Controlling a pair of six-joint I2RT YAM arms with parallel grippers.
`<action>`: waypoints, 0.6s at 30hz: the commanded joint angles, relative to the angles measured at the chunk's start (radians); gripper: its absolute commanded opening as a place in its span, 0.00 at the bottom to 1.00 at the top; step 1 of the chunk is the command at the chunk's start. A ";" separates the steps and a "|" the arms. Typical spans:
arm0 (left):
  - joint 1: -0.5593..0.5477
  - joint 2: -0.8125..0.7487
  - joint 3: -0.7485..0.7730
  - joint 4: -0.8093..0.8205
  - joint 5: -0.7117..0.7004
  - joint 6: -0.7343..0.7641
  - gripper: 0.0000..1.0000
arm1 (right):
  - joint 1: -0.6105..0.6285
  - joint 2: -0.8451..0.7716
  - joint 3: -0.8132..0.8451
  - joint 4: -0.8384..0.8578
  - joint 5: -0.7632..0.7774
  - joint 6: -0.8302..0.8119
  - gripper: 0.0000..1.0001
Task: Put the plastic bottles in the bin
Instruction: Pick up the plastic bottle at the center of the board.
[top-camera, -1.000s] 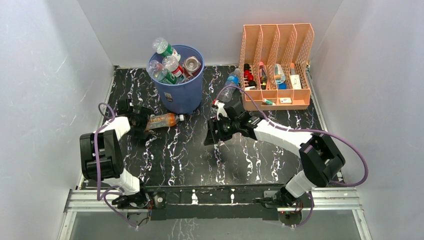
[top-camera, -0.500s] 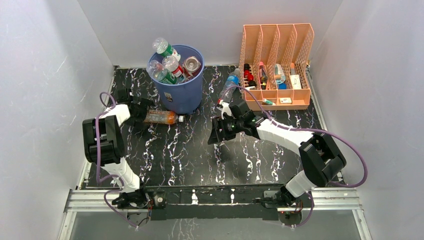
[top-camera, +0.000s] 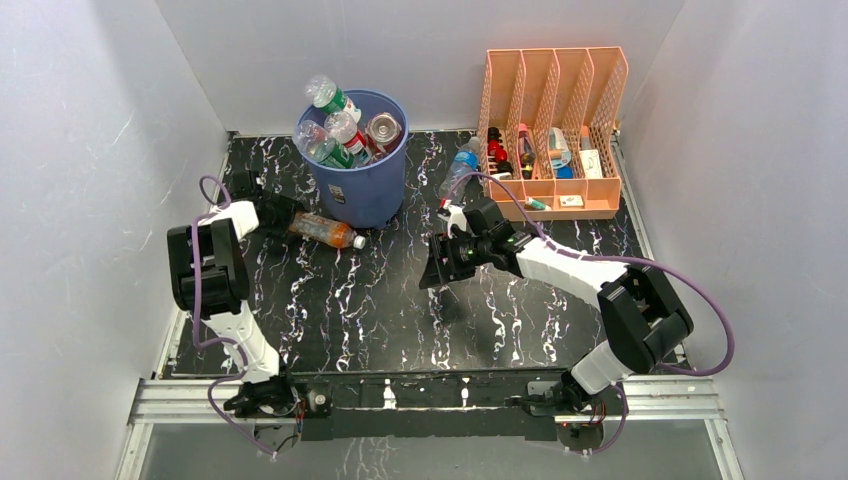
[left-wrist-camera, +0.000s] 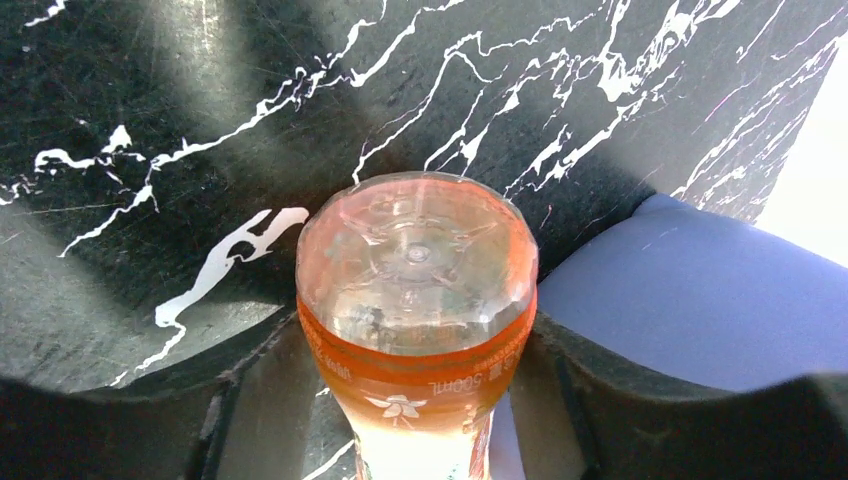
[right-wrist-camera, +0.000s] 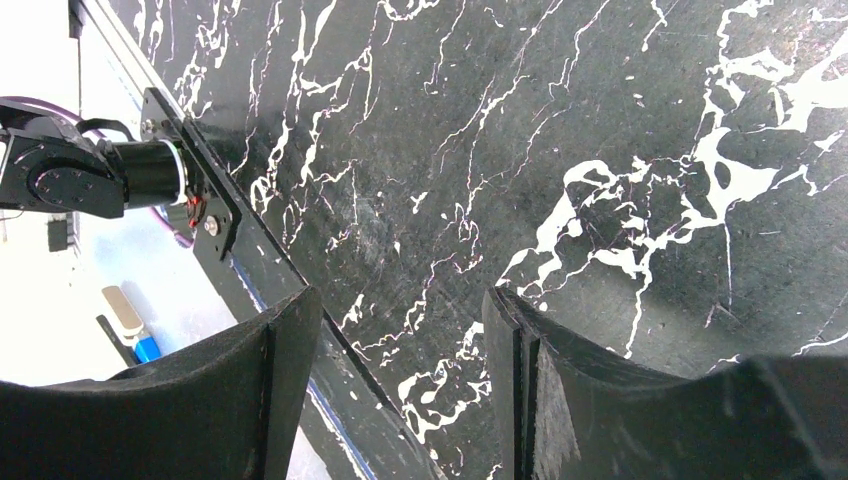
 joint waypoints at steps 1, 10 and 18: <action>0.003 0.078 -0.066 -0.043 -0.080 0.081 0.50 | -0.006 -0.032 0.002 0.043 -0.036 -0.011 0.70; 0.003 -0.101 -0.091 -0.079 -0.042 0.197 0.29 | -0.007 -0.044 -0.004 0.042 -0.052 0.011 0.70; 0.006 -0.450 0.113 -0.280 -0.030 0.308 0.36 | -0.007 -0.134 0.017 -0.046 -0.019 0.005 0.70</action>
